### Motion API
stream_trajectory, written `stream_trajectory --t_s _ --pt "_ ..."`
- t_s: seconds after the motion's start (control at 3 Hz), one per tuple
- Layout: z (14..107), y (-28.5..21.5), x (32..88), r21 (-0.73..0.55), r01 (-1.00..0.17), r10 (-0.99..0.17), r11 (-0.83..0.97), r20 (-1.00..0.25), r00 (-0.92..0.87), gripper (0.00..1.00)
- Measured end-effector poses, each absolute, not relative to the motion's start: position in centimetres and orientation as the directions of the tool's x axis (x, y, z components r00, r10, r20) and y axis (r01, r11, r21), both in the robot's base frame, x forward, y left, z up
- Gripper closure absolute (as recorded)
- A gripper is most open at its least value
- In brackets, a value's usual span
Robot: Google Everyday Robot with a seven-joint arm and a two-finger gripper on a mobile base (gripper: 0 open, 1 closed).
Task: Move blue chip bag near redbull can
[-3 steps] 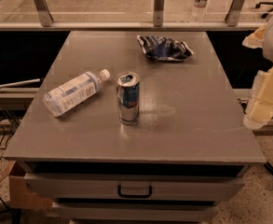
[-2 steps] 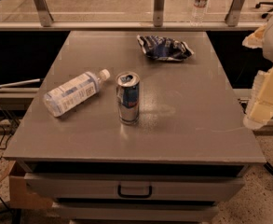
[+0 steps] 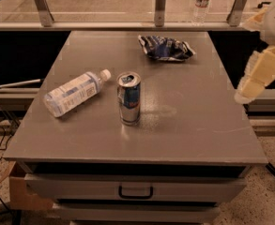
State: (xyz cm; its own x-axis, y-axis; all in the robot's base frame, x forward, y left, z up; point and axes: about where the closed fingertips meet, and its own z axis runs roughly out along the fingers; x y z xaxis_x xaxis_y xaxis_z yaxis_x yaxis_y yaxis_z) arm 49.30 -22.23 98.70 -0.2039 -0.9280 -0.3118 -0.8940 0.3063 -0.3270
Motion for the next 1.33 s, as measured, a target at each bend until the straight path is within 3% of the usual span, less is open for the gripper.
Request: stream_trajectory --t_s 0.67,1.33 --pt "96.6 -24.6 57.9 -0.400 -0.783 -0.835 0.476 -0.484 -0.261 0.00" --pt "98.0 -24.7 60.2 -0.452 -0.721 -0.806 0.525 -0.535 -0.251 0.00"
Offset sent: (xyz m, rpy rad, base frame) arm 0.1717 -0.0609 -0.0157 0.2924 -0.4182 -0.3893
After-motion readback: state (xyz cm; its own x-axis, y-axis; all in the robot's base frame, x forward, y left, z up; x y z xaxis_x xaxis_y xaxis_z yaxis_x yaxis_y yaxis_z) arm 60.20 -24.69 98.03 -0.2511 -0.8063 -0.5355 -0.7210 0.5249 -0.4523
